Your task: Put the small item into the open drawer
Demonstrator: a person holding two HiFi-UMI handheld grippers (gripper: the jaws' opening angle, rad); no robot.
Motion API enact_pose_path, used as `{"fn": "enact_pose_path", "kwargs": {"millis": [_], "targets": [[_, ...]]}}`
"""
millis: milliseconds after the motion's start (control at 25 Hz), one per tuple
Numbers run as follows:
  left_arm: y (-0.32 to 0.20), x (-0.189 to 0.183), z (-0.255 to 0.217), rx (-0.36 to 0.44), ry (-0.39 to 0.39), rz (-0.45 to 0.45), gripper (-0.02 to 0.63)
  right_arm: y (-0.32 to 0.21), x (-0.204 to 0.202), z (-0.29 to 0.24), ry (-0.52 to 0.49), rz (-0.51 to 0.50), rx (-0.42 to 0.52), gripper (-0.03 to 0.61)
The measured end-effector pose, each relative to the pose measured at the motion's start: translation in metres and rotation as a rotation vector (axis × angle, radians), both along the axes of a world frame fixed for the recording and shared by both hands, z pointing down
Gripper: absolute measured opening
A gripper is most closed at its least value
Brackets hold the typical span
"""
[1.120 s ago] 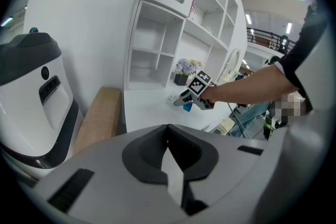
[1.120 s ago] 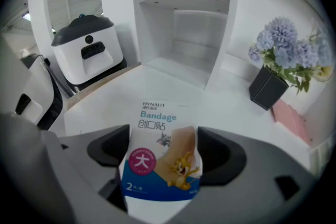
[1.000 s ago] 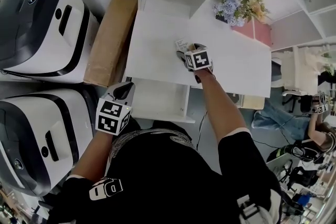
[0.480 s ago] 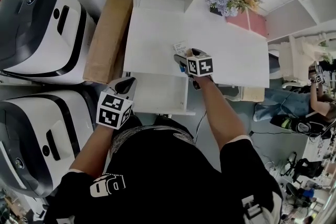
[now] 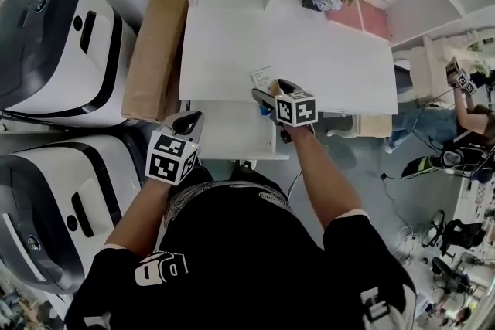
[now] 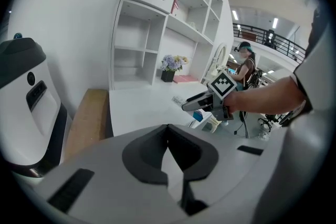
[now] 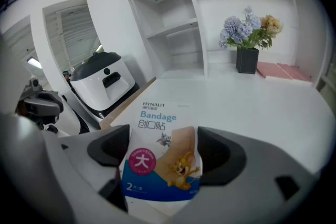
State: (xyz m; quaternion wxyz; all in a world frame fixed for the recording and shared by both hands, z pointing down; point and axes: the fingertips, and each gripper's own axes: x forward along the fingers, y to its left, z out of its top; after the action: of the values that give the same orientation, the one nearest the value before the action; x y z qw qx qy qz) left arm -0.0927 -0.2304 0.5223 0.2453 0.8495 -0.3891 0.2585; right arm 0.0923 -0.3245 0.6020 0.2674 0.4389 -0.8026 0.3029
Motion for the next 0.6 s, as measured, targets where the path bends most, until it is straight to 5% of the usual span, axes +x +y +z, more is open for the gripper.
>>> {"fn": "enact_pose_path", "kwargs": {"millis": [600], "targets": [[0.016, 0.017, 0.02, -0.032, -0.019, 0.046, 0.014, 0.069, -0.008, -0.012, -0.079, 0.008, 0.007, 0.405]]}}
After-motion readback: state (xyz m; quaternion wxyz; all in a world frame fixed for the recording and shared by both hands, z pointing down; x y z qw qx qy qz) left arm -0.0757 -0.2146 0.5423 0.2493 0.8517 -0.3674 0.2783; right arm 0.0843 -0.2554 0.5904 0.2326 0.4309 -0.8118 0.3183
